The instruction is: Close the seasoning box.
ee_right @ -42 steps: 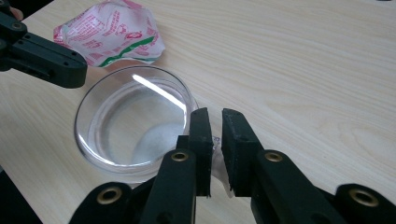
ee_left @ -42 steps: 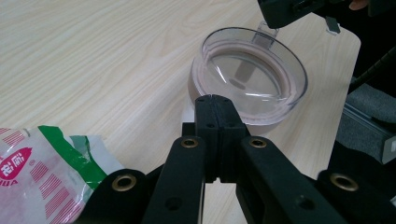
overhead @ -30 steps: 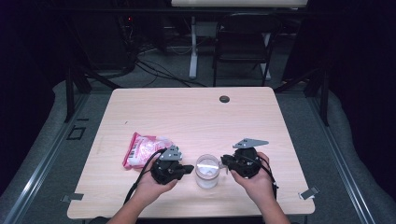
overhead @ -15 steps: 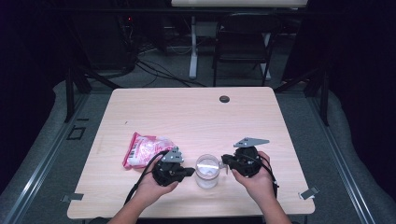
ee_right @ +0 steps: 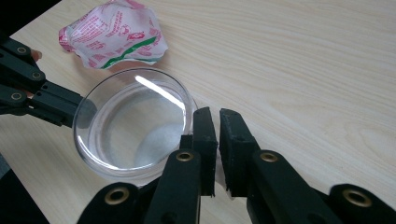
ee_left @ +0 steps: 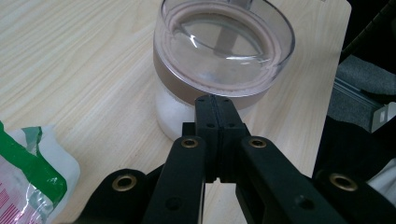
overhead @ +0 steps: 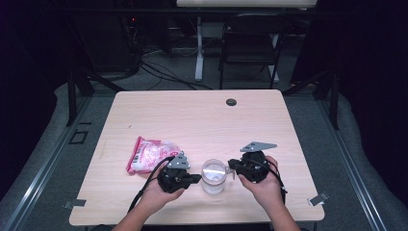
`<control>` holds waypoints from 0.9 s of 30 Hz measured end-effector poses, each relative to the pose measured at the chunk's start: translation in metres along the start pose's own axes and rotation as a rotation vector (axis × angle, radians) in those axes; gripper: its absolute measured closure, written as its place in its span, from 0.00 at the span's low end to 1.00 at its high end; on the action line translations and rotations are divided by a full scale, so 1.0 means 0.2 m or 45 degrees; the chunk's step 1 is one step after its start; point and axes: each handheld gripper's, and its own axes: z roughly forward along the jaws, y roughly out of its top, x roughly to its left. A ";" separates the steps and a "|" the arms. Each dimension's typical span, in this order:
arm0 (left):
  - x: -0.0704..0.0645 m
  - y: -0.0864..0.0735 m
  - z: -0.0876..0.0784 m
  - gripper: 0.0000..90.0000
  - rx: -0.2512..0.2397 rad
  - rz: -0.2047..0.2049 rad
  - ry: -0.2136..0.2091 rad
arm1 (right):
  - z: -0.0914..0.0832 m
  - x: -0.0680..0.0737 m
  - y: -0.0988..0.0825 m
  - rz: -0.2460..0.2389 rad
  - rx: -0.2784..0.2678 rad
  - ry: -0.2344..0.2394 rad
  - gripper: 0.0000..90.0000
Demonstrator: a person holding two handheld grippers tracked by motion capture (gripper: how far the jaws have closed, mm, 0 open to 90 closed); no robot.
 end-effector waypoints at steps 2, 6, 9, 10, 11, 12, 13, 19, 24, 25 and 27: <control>0.00 0.00 0.00 1.00 -0.005 0.003 -0.003 | 0.00 0.00 0.00 -0.001 0.000 0.000 0.95; -0.01 0.00 0.00 1.00 -0.018 0.005 -0.006 | 0.00 0.00 0.00 0.000 0.002 0.000 0.95; -0.01 0.01 -0.01 1.00 -0.020 0.007 -0.008 | 0.00 0.00 0.00 0.009 -0.006 0.006 0.95; -0.01 0.01 -0.01 1.00 -0.028 0.007 -0.006 | 0.00 0.00 0.00 0.008 -0.010 0.003 0.94; -0.01 0.01 -0.01 1.00 -0.030 0.013 -0.007 | 0.00 0.00 0.00 0.008 -0.012 0.001 0.94; -0.01 0.01 -0.01 1.00 -0.028 0.012 -0.011 | 0.00 0.00 0.00 0.010 -0.010 0.000 0.94; -0.01 0.01 -0.01 1.00 -0.029 0.010 -0.012 | 0.00 0.00 -0.01 0.006 -0.008 0.000 0.94; -0.02 0.03 -0.01 1.00 -0.052 0.014 -0.019 | -0.03 0.02 0.00 -0.021 -0.004 0.005 0.92; -0.02 0.06 -0.02 1.00 -0.059 0.007 -0.031 | -0.07 0.05 0.00 -0.047 -0.021 0.019 0.86; -0.01 0.06 -0.02 1.00 -0.060 0.009 -0.024 | -0.08 0.05 0.00 -0.049 -0.032 0.028 0.85; -0.02 0.08 -0.02 0.98 -0.074 0.005 -0.017 | -0.09 0.08 -0.01 -0.078 -0.034 0.039 0.82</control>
